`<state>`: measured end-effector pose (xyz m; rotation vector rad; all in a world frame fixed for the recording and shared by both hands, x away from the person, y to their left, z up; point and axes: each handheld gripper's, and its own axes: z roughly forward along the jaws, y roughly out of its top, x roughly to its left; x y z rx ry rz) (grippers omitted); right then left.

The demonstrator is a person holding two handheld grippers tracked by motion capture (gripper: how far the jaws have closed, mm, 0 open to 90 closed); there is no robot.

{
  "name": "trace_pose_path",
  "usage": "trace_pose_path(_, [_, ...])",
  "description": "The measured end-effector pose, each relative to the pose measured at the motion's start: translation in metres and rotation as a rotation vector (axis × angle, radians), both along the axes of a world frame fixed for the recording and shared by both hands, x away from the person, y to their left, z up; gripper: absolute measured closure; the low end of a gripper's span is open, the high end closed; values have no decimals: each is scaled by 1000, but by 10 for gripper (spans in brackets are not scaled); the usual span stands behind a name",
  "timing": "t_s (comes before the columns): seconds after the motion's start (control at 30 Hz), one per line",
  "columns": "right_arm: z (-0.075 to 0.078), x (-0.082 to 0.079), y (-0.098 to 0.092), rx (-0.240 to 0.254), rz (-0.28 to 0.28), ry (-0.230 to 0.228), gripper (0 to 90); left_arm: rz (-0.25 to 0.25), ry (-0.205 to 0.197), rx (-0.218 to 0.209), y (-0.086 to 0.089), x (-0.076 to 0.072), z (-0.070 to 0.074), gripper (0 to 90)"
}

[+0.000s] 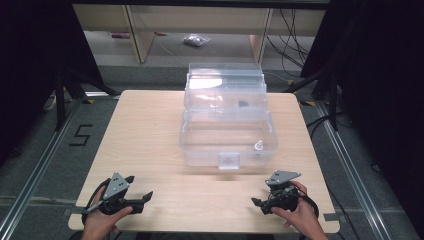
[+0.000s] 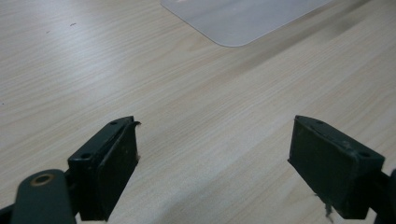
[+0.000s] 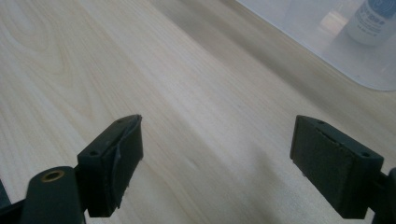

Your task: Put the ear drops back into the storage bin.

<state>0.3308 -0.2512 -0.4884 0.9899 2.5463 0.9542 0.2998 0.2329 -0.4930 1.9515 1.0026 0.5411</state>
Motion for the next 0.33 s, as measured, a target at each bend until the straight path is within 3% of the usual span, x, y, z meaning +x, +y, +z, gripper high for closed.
trace_pose_path(0.33, [0,1,0,-4,-5,23,180,1,0,3,1,0,0,150])
